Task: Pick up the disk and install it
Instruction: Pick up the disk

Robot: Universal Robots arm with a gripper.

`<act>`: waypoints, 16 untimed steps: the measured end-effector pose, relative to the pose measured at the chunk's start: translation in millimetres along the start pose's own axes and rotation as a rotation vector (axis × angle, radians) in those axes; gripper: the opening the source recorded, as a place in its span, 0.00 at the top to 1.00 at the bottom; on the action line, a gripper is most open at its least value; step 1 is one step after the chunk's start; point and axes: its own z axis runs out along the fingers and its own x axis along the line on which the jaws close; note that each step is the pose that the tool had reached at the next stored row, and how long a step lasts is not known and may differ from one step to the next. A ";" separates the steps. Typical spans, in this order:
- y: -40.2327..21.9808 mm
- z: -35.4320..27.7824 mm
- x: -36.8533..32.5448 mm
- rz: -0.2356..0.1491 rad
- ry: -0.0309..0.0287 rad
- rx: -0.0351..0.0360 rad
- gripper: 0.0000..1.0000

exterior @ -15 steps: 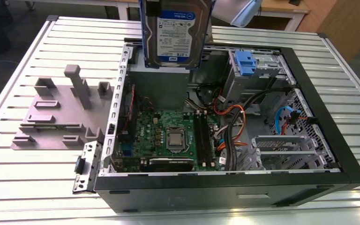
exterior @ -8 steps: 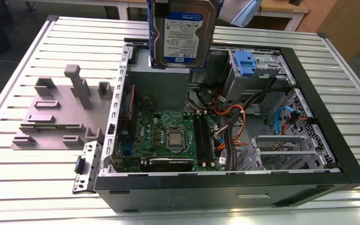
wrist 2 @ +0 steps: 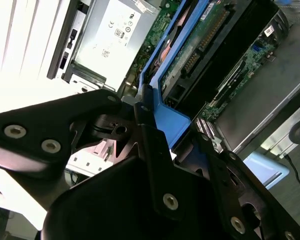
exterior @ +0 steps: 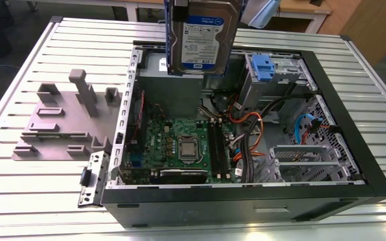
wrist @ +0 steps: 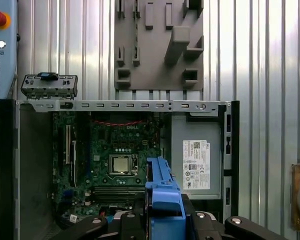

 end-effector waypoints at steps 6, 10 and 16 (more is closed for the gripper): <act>-2.3 3.3 4.2 0.005 -0.0003 0.0021 0.64; -6.5 4.0 4.8 0.010 -0.0003 0.0022 0.64; -16.5 4.5 4.8 0.014 -0.0002 0.0022 0.64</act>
